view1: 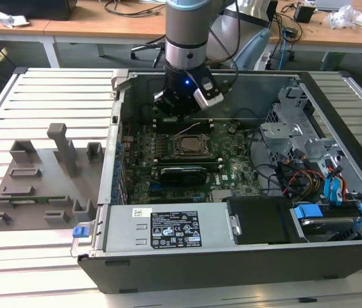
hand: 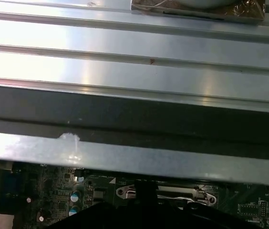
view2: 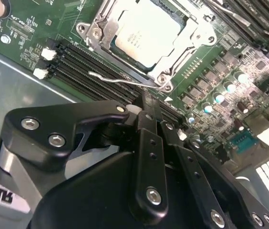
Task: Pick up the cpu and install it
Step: 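Install the first cpu locking lever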
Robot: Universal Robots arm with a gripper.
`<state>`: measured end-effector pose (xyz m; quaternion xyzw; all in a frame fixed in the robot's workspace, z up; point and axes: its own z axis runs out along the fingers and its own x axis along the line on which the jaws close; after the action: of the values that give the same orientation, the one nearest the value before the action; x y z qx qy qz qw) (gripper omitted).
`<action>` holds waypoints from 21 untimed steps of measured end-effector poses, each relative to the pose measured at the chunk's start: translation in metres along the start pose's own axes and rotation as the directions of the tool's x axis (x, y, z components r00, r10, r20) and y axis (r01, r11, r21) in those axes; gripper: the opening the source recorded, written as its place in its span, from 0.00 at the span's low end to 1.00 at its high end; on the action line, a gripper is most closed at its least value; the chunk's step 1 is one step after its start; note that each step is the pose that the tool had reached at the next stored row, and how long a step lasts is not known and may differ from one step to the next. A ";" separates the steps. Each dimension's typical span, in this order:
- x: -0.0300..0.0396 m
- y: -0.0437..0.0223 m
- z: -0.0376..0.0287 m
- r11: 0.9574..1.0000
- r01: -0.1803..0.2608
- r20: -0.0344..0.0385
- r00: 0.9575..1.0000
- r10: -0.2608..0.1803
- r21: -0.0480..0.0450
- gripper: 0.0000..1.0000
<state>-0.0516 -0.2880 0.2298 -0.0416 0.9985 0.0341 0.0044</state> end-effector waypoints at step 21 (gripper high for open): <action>-0.0279 -0.0071 0.0194 1.000 0.004 -0.010 1.000 -0.004 -0.001 0.11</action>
<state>-0.0231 -0.2915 0.2103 -0.0439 0.9984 0.0343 -0.0005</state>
